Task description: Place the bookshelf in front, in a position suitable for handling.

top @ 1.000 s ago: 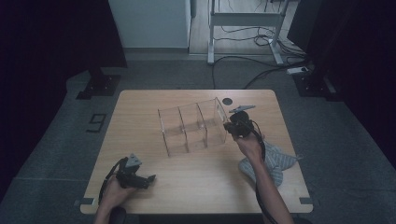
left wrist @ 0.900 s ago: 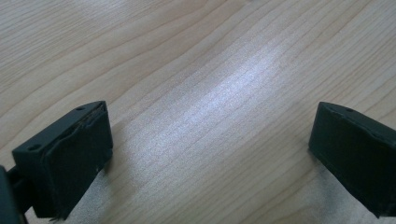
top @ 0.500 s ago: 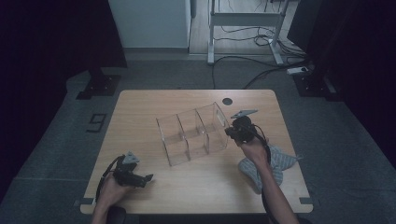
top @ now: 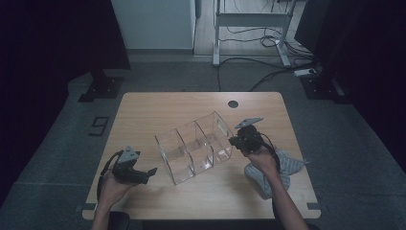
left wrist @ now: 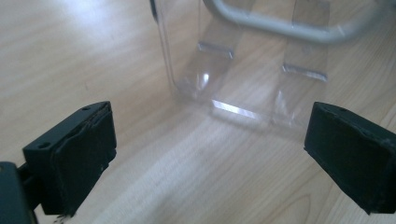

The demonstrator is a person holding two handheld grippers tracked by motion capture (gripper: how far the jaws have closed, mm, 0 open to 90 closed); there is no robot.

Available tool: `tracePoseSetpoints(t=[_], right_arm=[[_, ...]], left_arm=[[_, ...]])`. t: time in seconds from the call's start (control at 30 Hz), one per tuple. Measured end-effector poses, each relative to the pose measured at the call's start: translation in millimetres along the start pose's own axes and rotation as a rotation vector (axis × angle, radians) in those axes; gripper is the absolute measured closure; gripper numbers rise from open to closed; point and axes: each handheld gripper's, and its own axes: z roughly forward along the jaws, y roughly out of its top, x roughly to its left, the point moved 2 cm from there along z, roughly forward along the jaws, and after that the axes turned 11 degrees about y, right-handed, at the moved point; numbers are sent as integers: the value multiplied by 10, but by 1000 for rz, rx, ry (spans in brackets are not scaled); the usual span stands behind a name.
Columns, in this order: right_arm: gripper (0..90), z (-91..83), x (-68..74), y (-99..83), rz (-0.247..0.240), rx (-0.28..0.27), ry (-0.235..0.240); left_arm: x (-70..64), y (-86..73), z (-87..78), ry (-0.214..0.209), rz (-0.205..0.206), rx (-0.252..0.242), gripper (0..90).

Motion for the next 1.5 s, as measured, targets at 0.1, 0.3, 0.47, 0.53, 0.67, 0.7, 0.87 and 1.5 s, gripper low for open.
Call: tracePoseSetpoints(t=[0.1,0.3,0.47,0.53,0.67,0.7,0.87,1.5], right_arm=[[834,-1,26,-2,-11,7,8],[847,12,92,2,-30,18,26],[854,34,109,23,-40,21,30],[856,48,108,38,-45,22,31],[858,60,100,54,-48,24,36],[858,60,100,54,-48,24,36],[861,80,95,82,-51,33,38],[836,99,77,110,-57,37,42]], left_arm=[[5,33,-22,5,0,-21,45],[38,90,-81,-8,-32,-64,83],[17,104,-109,-52,-40,-83,107],[-17,115,-106,-76,-40,-84,120],[-66,154,-80,-84,-18,-80,137],[-66,154,-80,-84,-18,-80,138],[-120,193,-53,-86,18,-72,148],[-188,189,-25,-149,10,-68,371]])
